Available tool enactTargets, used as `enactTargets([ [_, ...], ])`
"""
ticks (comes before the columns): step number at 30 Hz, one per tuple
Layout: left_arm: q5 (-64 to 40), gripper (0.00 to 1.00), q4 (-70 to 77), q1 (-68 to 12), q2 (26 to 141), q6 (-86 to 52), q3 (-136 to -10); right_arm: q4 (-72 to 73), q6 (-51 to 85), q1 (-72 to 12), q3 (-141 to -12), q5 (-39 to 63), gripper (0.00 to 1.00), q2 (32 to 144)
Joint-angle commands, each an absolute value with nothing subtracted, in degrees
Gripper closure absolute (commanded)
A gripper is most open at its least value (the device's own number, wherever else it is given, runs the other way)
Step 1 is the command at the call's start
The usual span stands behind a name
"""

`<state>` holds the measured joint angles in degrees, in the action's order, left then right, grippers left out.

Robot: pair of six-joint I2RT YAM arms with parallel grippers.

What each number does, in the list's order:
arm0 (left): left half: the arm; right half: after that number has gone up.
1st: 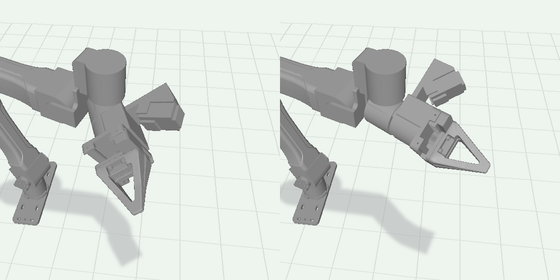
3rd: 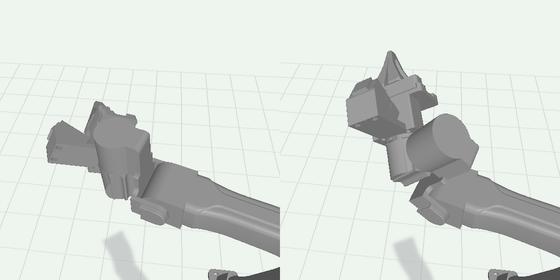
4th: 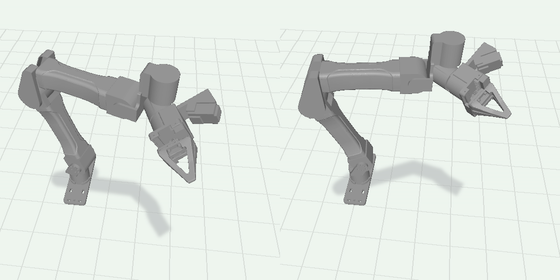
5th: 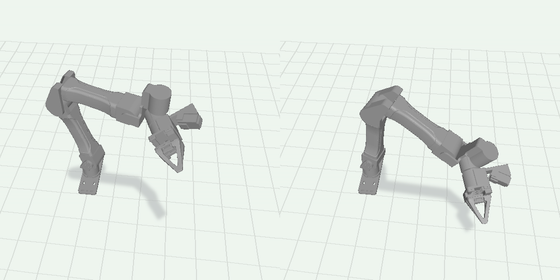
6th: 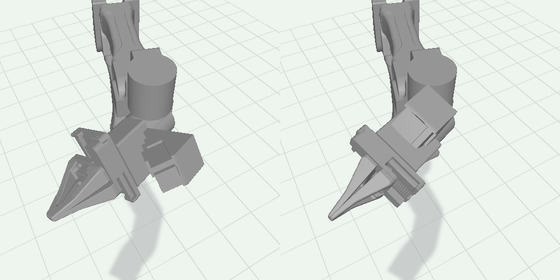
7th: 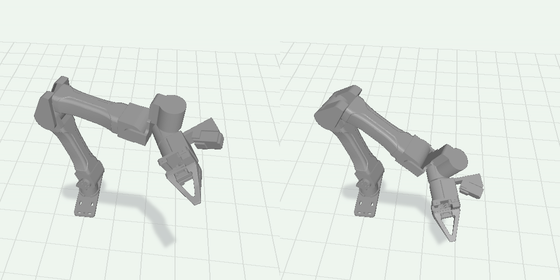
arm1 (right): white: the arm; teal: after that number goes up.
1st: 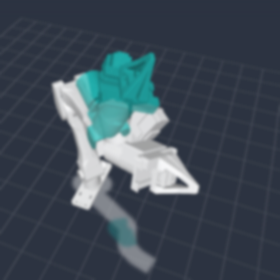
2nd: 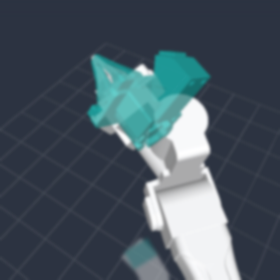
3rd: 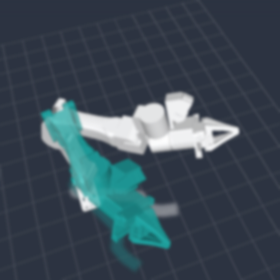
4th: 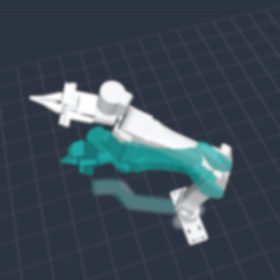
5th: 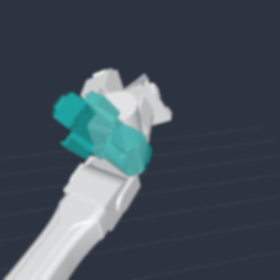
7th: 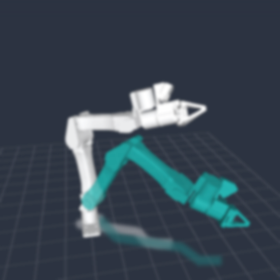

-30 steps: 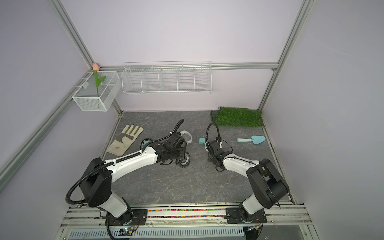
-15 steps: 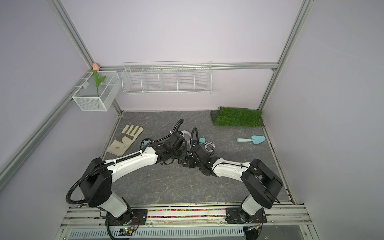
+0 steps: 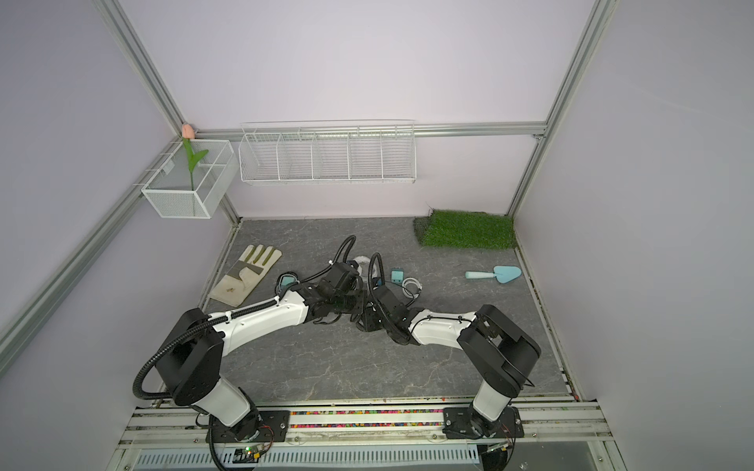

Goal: Pack away charging kits
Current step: Place the plug in the storage bag.

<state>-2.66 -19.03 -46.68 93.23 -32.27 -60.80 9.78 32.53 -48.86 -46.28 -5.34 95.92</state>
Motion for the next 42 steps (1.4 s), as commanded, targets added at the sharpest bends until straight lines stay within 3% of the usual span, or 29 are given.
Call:
enactTargets([
  [1, -5.69, 1.0, -17.27, -46.74, 92.46, -32.61, -60.06, 11.91, 30.52, -49.13, -46.67, -9.15, 0.76, 96.34],
  [7, -6.6, 1.0, -16.44, -46.58, 91.79, -32.96, -59.37, 11.49, 30.41, -49.57, -47.8, -10.42, 0.72, 99.0],
  [13, -6.61, 1.0, -15.94, -46.56, 92.37, -33.11, -59.28, 11.43, 30.8, -50.48, -48.54, -10.14, 0.58, 99.14],
  [18, -6.26, 1.0, -15.67, -46.49, 92.89, -33.28, -59.02, 11.77, 31.92, -50.54, -48.68, -8.62, 0.56, 98.23],
  [21, -6.16, 1.0, -15.55, -46.49, 92.97, -33.4, -58.81, 11.87, 33.29, -50.61, -48.62, -7.7, 0.46, 97.92],
  [27, -5.63, 1.0, -15.71, -46.46, 92.88, -33.4, -58.54, 12.37, 35.09, -50.63, -47.75, -7.54, 0.46, 96.19],
  [36, -6.09, 1.0, -14.86, -46.43, 93.02, -33.57, -57.95, 6.8, 41.52, -50.62, -49.47, -11.0, 0.58, 94.8],
  [42, -6.24, 1.0, -14.65, -46.49, 92.82, -33.65, -57.77, 5.16, 44.13, -50.62, -52.0, -12.4, 0.52, 97.02],
])
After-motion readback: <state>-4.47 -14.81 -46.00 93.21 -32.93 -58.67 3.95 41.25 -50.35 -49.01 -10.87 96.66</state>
